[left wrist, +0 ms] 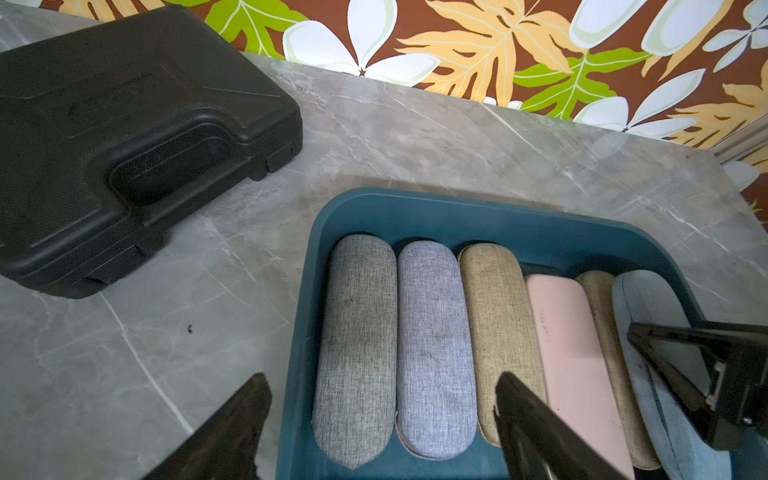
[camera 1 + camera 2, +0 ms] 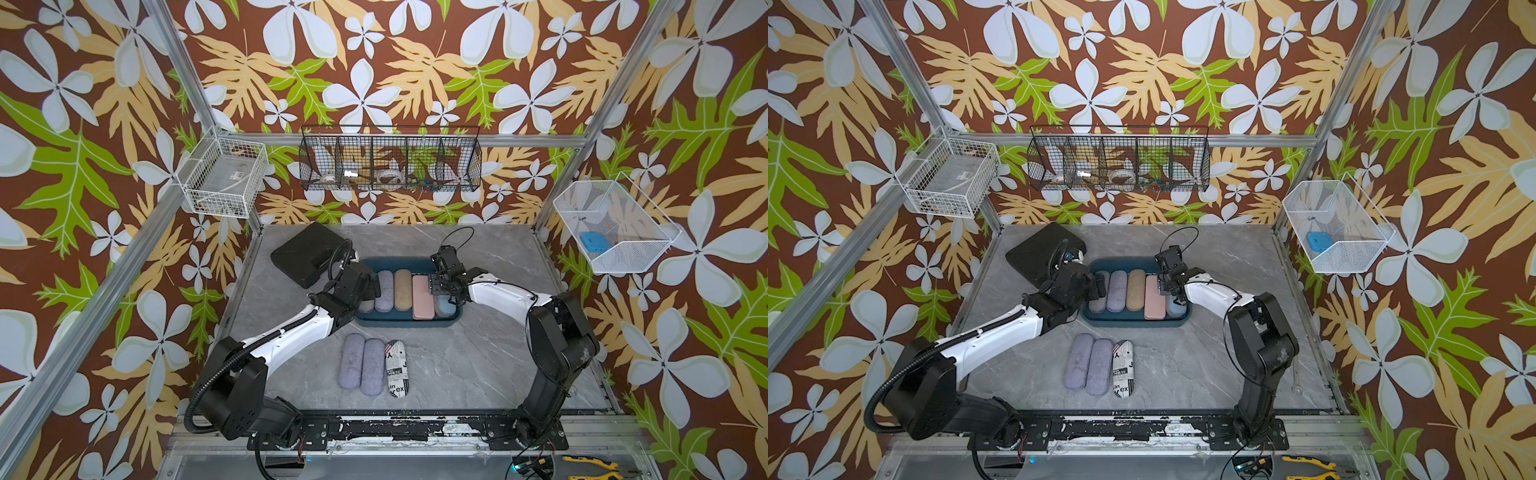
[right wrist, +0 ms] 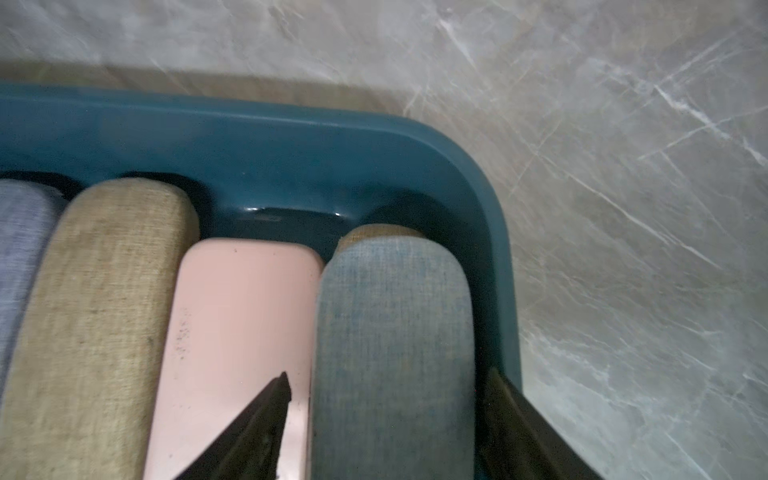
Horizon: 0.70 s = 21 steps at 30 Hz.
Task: Put the glasses cases into the storage boxes
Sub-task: Place the glasses case in the storage box.
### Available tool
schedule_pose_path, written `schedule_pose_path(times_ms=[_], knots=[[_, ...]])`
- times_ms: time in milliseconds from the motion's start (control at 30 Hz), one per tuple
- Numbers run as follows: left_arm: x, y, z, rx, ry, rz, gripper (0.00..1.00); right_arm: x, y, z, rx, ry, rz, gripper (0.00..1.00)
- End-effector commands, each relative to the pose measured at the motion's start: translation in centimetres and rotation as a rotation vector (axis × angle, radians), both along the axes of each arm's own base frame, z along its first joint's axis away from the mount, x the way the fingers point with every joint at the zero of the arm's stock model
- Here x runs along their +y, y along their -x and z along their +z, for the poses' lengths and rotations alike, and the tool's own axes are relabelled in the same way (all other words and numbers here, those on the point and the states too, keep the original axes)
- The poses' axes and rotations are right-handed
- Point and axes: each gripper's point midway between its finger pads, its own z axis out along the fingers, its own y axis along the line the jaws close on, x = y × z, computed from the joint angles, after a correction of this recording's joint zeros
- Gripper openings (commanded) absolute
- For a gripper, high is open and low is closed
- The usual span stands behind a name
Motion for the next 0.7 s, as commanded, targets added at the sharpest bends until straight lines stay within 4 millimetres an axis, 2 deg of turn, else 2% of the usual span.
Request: schedule_pose_path(times_ms=[0,100,233,367,667], knots=[[0.3,0.5,0.8,-0.013,0.037,0.014,0.86,0.3,-0.4,1.8,-0.053,-0.040,-0.002,0.78],[0.8,1.3,1.0,-0.010,0.060,0.025,0.86,0.5,-0.4,3.4,-0.086,-0.066,0.003,0.79],[1.5,3.2,-0.2,0.020,0.085,0.034,0.85,0.4,-0.2,5.3,-0.124,-0.086,0.005,0.80],[3.1,5.7,-3.1,0.082,0.062,0.066,0.85,0.3,0.5,6.5,-0.148,-0.114,0.016,0.80],[4.9,11.0,-8.5,0.198,0.079,0.084,0.84,-0.3,2.1,6.8,-0.155,-0.122,0.032,0.80]])
